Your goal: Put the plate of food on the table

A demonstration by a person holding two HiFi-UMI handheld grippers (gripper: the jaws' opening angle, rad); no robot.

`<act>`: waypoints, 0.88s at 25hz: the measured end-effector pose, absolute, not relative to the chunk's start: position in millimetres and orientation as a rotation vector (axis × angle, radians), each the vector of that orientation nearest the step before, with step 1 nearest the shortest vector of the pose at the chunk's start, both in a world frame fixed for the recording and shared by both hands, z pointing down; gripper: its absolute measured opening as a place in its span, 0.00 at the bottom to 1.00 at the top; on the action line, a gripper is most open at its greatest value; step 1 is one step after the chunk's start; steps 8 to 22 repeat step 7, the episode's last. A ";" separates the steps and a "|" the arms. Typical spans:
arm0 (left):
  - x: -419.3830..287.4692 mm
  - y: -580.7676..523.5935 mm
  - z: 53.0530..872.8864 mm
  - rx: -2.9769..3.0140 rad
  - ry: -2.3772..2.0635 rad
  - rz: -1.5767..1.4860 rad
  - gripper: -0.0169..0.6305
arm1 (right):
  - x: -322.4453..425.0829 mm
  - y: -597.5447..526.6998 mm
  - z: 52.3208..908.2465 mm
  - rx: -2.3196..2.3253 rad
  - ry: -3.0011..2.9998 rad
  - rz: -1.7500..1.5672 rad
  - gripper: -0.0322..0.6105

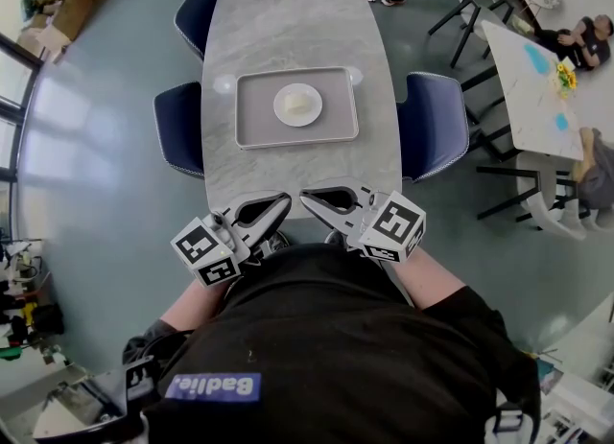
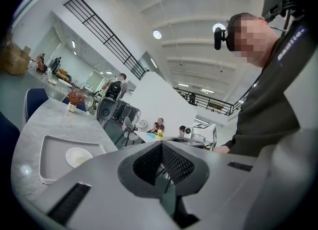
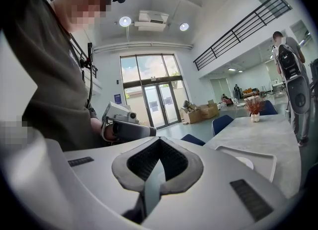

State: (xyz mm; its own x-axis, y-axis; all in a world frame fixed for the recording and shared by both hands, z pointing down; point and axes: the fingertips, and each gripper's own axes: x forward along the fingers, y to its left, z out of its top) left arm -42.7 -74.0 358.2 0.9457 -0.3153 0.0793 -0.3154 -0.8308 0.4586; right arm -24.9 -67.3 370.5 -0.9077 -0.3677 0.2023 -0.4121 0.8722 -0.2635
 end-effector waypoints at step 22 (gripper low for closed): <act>-42.3 -73.5 358.3 2.620 -0.449 0.000 0.04 | -26.0 -67.1 371.0 0.602 -2.899 0.458 0.07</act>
